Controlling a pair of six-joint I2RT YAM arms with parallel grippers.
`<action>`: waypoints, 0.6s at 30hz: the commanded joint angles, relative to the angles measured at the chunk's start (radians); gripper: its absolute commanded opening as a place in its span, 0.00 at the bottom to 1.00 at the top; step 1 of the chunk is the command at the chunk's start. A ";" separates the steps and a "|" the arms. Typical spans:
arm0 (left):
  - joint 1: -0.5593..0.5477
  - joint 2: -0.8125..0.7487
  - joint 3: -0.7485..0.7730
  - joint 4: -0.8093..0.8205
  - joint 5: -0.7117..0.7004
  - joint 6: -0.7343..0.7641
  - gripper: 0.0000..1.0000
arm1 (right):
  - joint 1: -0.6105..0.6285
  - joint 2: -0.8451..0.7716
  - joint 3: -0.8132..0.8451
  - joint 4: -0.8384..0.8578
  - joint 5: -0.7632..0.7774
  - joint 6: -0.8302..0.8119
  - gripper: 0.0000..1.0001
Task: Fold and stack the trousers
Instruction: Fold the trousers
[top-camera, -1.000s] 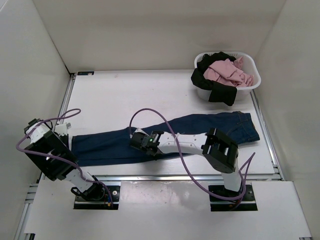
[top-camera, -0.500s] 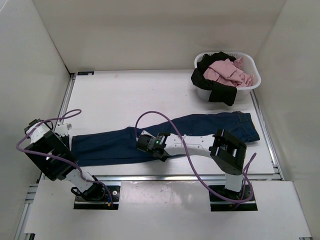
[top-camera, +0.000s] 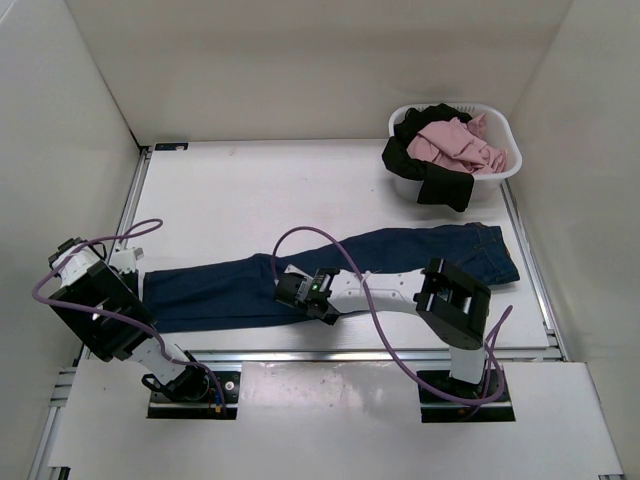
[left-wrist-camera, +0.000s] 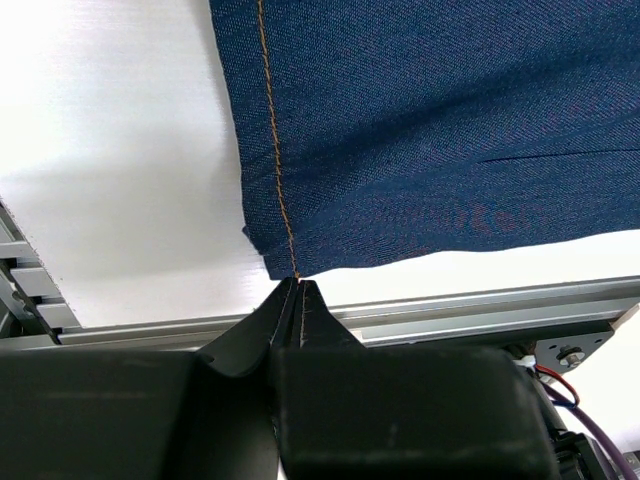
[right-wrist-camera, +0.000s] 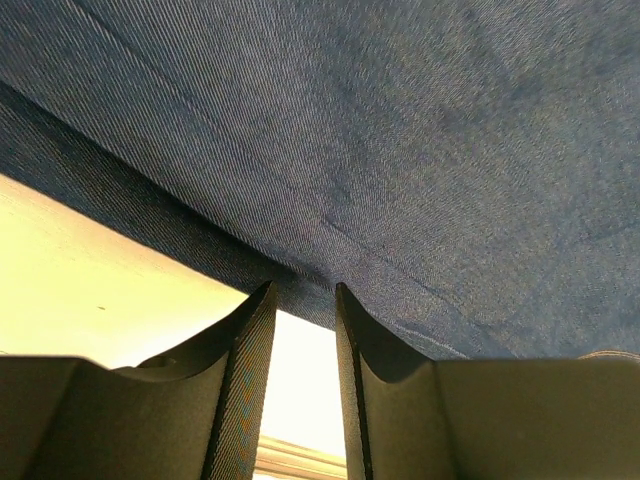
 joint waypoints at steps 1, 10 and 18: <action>0.002 -0.016 0.004 -0.001 0.007 0.006 0.14 | -0.004 0.001 -0.020 0.003 -0.003 -0.024 0.34; 0.002 -0.016 0.013 -0.001 -0.002 0.006 0.14 | -0.024 0.050 -0.009 0.012 0.044 -0.014 0.23; 0.002 -0.016 0.014 -0.010 -0.023 0.027 0.14 | -0.033 0.030 0.020 -0.008 0.086 0.032 0.00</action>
